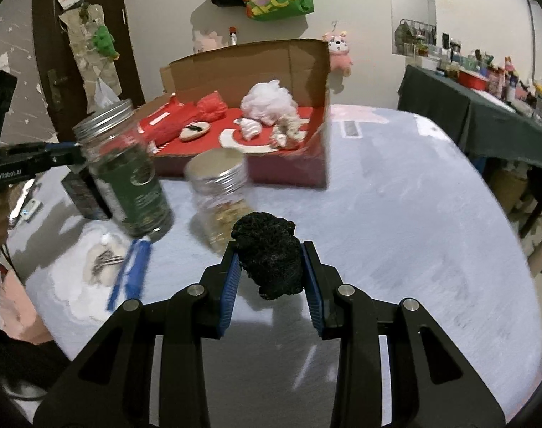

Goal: Organize soft objects
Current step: 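Carry the white cloth and black scrunchie over the red-lined box, then lower both items into the box and open both tools to release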

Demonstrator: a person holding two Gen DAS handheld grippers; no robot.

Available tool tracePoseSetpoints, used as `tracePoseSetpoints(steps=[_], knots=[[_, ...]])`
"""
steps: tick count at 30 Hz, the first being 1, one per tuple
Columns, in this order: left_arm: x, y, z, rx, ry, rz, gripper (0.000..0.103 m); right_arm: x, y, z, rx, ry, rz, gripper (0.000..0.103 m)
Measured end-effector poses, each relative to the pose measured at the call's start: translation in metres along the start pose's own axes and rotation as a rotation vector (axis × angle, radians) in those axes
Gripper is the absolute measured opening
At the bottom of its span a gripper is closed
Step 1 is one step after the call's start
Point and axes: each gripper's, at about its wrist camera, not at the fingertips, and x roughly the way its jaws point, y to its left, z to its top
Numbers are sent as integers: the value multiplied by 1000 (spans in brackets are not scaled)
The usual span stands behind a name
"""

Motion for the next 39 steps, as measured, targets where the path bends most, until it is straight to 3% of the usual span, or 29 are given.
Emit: tracePoseSetpoints(steps=[8, 20, 29, 39], knots=[[25, 17, 35, 34, 41, -34, 21, 10, -17, 36, -79, 13, 8, 32], [72, 35, 71, 113, 109, -109, 21, 49, -10, 113, -131, 74, 168, 32], [100, 43, 73, 164, 199, -146, 21, 119, 19, 138, -176, 250, 247, 32], [126, 55, 67, 194, 296, -121, 21, 167, 27, 145, -207, 416, 212, 34]])
